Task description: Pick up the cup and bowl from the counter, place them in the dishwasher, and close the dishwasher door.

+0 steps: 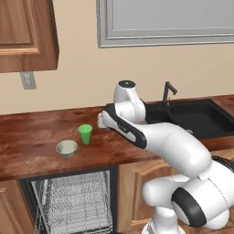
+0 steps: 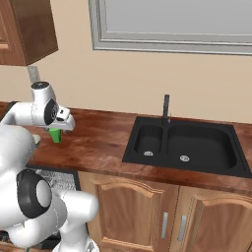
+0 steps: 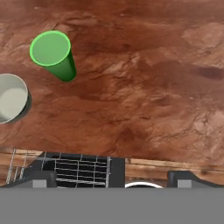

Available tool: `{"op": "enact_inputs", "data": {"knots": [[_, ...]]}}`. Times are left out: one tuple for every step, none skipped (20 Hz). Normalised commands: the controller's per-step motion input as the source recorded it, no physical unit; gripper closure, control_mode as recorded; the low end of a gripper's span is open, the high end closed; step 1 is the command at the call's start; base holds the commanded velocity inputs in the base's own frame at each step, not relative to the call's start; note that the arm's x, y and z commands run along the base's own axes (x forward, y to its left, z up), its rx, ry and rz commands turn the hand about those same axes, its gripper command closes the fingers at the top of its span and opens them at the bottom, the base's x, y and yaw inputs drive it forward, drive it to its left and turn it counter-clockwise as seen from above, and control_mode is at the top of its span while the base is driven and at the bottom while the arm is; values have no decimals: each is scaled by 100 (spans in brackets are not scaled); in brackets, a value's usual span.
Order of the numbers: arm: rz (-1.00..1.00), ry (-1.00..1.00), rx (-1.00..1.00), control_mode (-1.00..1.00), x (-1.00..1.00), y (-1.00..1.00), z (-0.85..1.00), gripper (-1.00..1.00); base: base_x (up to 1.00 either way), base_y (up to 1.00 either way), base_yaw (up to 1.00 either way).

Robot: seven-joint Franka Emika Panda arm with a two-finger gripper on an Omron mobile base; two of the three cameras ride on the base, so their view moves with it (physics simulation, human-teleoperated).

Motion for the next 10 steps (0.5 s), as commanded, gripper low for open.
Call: {"op": "enact_inputs", "data": {"knots": [[-1,0,2,-100,16,26,-13,-100,0,0,0],[-1,0,2,-100,13,26,-11,-100,0,0,0],[-1,0,1,-100,16,26,-10,-100,0,0,0],[-1,0,2,-100,15,24,-7,-100,0,0,0],[-1,0,1,-100,15,23,-6,-100,0,0,0],[-2,0,0,-100,16,21,-2,-100,0,0,0],[-2,0,0,-100,16,19,-1,-100,0,0,0],[-2,0,0,-100,20,16,-1,-100,0,0,0],[-2,0,1,-100,21,16,-3,-100,0,0,0],[-2,0,0,-100,23,16,-5,-100,0,0,0]]}}
